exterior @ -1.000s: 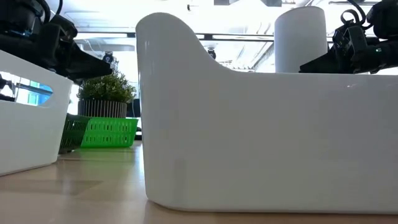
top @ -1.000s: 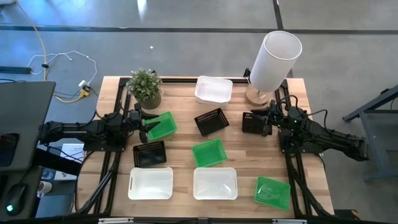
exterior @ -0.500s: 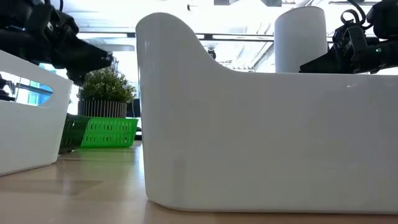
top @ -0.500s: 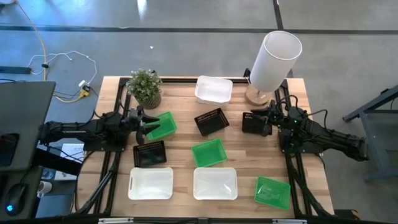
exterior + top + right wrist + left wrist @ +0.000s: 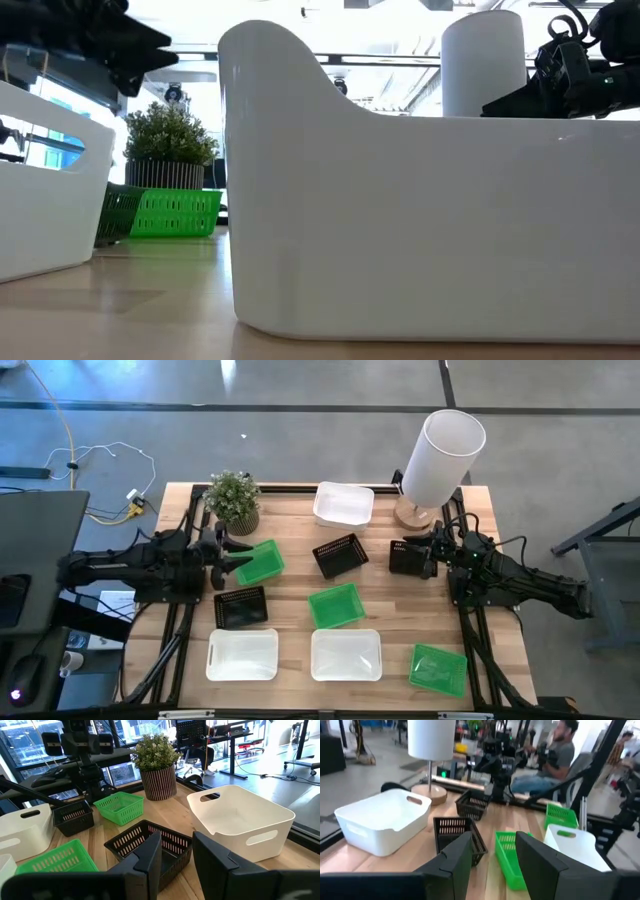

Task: Stack baskets by color
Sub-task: Stack the bottom left white bin on the bottom right white bin

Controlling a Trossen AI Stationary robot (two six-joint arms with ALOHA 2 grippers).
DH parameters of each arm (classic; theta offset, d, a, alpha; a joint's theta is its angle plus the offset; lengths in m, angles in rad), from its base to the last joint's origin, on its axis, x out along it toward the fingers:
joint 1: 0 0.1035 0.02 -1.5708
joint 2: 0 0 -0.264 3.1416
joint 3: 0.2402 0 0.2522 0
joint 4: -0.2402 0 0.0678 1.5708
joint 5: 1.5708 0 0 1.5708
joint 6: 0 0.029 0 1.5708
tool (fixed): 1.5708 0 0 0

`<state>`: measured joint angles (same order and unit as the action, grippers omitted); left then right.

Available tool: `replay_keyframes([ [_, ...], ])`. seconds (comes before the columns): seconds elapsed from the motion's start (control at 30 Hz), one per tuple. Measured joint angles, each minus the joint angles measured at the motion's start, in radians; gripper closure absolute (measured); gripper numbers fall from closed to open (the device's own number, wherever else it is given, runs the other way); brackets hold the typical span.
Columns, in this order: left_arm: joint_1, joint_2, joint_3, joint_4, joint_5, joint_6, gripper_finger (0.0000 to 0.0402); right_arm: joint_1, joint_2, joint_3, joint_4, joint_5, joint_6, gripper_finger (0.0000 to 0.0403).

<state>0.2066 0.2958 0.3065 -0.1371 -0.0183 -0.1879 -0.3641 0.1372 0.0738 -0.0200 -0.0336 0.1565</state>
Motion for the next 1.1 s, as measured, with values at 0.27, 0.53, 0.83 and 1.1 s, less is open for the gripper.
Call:
replay_keyframes([
  [0.27, -0.025, 0.169, 0.240, -0.283, 0.052, 0.019, 0.0261, 0.000, 0.000, 0.000, 0.000, 0.000, 0.000, 0.0305],
  [0.53, -0.134, 0.337, 0.463, -0.508, 0.052, -0.012, 0.0261, 0.000, 0.000, 0.000, 0.000, 0.000, 0.000, 0.0305],
  [0.83, -0.298, 0.477, 0.605, -0.674, 0.052, -0.177, 0.0261, 0.000, 0.000, 0.002, 0.000, 0.000, 0.000, 0.0305],
  [1.1, -0.429, 0.563, 0.606, -0.721, 0.035, -0.265, 0.0261, 0.000, 0.000, 0.002, 0.000, 0.000, 0.000, 0.0305],
])
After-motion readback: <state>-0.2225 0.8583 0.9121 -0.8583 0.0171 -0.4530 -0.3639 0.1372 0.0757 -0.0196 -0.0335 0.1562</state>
